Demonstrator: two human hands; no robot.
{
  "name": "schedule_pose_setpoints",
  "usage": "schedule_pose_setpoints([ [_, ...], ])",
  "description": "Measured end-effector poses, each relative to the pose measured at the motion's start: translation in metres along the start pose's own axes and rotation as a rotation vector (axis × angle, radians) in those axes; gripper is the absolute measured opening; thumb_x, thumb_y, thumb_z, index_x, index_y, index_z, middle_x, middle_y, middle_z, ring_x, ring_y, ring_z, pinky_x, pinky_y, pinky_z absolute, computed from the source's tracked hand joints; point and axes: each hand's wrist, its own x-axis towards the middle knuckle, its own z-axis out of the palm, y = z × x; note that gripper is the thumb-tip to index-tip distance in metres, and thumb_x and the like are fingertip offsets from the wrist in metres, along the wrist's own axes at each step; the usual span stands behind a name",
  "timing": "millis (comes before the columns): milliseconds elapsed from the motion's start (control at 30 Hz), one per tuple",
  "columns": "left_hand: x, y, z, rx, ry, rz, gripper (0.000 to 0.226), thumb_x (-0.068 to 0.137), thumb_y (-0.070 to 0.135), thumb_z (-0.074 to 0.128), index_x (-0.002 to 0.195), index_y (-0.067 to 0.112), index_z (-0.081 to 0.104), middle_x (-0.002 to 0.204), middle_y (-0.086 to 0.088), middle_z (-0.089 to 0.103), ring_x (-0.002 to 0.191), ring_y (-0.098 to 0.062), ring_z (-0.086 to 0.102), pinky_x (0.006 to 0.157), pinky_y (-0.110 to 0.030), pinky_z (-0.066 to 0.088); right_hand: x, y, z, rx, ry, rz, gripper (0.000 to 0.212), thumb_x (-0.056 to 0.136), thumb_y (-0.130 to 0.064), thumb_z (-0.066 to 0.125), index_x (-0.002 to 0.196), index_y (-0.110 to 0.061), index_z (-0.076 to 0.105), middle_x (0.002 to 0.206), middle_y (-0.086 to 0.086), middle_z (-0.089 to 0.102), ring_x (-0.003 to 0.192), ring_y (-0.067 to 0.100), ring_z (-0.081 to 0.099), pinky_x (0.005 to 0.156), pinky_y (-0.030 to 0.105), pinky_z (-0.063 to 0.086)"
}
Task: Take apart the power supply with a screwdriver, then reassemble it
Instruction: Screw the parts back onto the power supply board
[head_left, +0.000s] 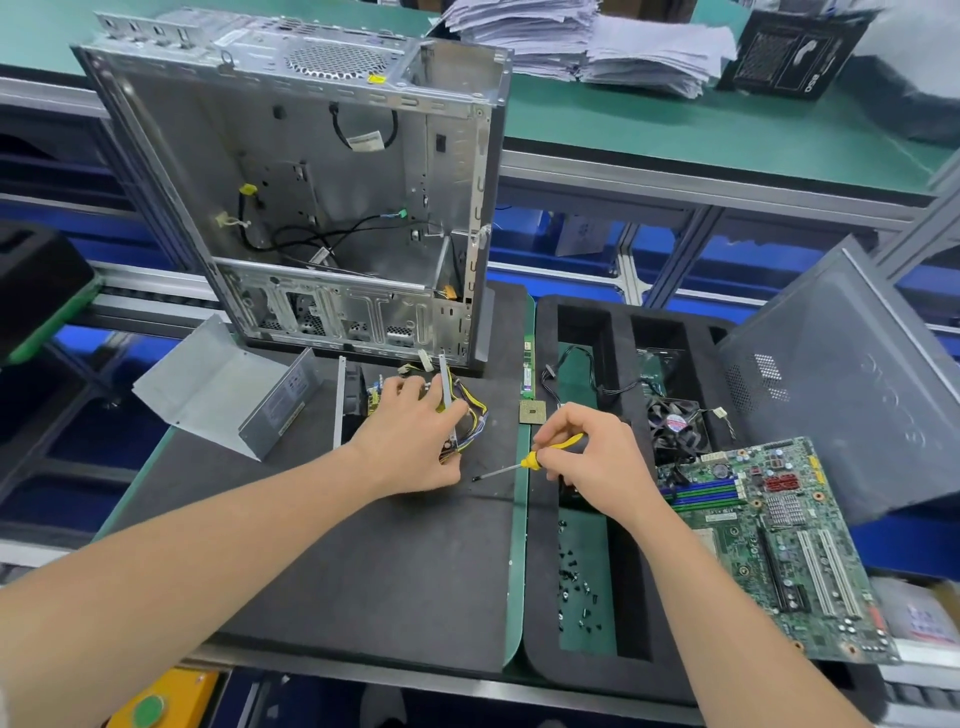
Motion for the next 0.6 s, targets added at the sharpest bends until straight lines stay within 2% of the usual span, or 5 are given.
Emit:
schedule_pose_setpoints([
  [300, -0.001, -0.004, 0.003, 0.011, 0.088, -0.096, 0.103, 0.056, 0.068, 0.056, 0.148, 0.026, 0.042, 0.129, -0.016, 0.049, 0.104, -0.036, 0.049, 0.088, -0.049, 0.036, -0.003, -0.001, 0.003, -0.006, 0.013, 0.023, 0.020, 0.078, -0.001, 0.075, 0.082, -0.020, 0.072, 0.077, -0.001, 0.075, 0.062, 0.018, 0.074, 0.059, 0.027, 0.056],
  [400, 0.000, -0.008, 0.002, -0.017, 0.071, -0.173, 0.115, 0.050, 0.077, 0.053, 0.156, 0.036, 0.033, 0.150, -0.024, 0.032, 0.130, -0.047, 0.036, 0.102, -0.063, 0.032, -0.004, 0.000, 0.005, -0.004, 0.015, 0.035, 0.020, 0.077, -0.002, 0.075, 0.081, -0.021, 0.072, 0.076, -0.001, 0.074, 0.061, 0.016, 0.073, 0.058, 0.026, 0.055],
  [467, 0.003, -0.011, 0.004, -0.067, 0.014, -0.151, 0.110, 0.054, 0.080, 0.047, 0.156, 0.045, 0.025, 0.167, -0.024, 0.007, 0.146, -0.056, 0.018, 0.110, -0.073, 0.021, -0.005, 0.002, 0.006, 0.007, 0.017, 0.042, 0.020, 0.077, -0.002, 0.076, 0.081, -0.021, 0.072, 0.076, -0.001, 0.074, 0.060, 0.017, 0.072, 0.058, 0.026, 0.053],
  [500, 0.005, -0.012, 0.006, -0.115, -0.030, -0.138, 0.104, 0.056, 0.079, 0.047, 0.153, 0.048, 0.024, 0.169, -0.023, 0.002, 0.145, -0.056, 0.020, 0.111, -0.073, 0.023, -0.005, 0.002, 0.006, 0.006, 0.016, 0.044, 0.020, 0.077, -0.002, 0.077, 0.081, -0.021, 0.072, 0.076, -0.001, 0.074, 0.060, 0.017, 0.072, 0.058, 0.026, 0.053],
  [600, 0.008, -0.018, 0.012, -0.203, -0.127, -0.076, 0.084, 0.068, 0.075, 0.048, 0.143, 0.044, 0.027, 0.154, -0.021, 0.035, 0.119, -0.045, 0.047, 0.099, -0.059, 0.047, -0.006, 0.003, 0.006, 0.005, 0.018, 0.048, 0.020, 0.077, -0.004, 0.078, 0.081, -0.022, 0.071, 0.078, -0.001, 0.075, 0.061, 0.018, 0.073, 0.057, 0.023, 0.053],
])
